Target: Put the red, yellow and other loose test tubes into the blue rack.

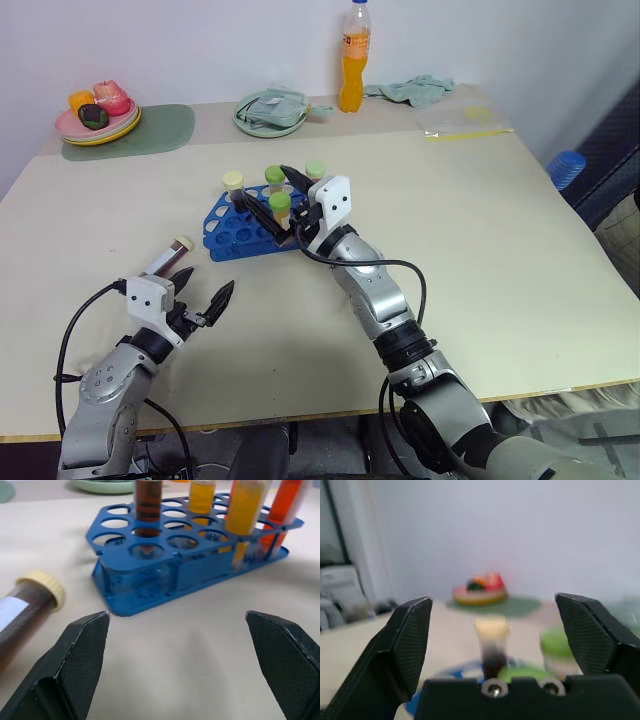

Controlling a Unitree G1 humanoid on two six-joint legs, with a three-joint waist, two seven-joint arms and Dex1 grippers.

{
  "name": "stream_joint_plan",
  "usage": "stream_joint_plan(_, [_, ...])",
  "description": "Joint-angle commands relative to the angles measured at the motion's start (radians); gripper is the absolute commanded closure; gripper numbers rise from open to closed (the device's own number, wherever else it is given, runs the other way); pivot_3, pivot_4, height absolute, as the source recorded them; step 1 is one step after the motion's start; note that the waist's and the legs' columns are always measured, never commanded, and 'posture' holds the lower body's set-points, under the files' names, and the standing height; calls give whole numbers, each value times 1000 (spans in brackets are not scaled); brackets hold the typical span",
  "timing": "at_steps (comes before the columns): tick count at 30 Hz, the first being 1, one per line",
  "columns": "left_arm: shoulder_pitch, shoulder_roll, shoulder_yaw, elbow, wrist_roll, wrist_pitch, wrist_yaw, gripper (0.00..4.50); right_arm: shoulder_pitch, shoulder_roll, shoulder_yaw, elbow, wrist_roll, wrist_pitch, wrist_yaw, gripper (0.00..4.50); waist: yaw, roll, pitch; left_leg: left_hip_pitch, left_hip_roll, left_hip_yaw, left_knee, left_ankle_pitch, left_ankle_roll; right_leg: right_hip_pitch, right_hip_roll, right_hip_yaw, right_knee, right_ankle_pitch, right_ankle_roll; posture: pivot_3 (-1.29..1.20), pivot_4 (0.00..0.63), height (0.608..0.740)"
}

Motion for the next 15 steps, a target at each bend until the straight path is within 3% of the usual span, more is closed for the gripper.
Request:
stream_joint_plan(1, [-40,19,46,-61,-52,56,31,0,11,-1,14,-196,52,57,39,42,1,0,0,0,0,0,0,0,0,0,0,0,0,0,0,0,150,740])
stream_joint_plan(6, [-137,85,108,-83,-128,245,105,0,28,-64,-12,-383,107,197,60,42,2,0,0,0,0,-1,0,0,0,0,0,0,0,0,0,0,150,740])
stream_joint_plan(11, [-454,476,50,37,-153,825,94,0,121,-290,-75,-567,164,362,146,42,10,-6,1,-2,-1,-4,2,1,-1,-3,2,-5,2,0,0,0,150,740])
stream_joint_plan(15, [-659,698,-162,187,-146,1045,-85,0,192,-433,-93,-645,197,426,222,42,-1,-3,2,-1,-2,-1,1,0,0,1,0,-3,2,-1,1,0,150,740])
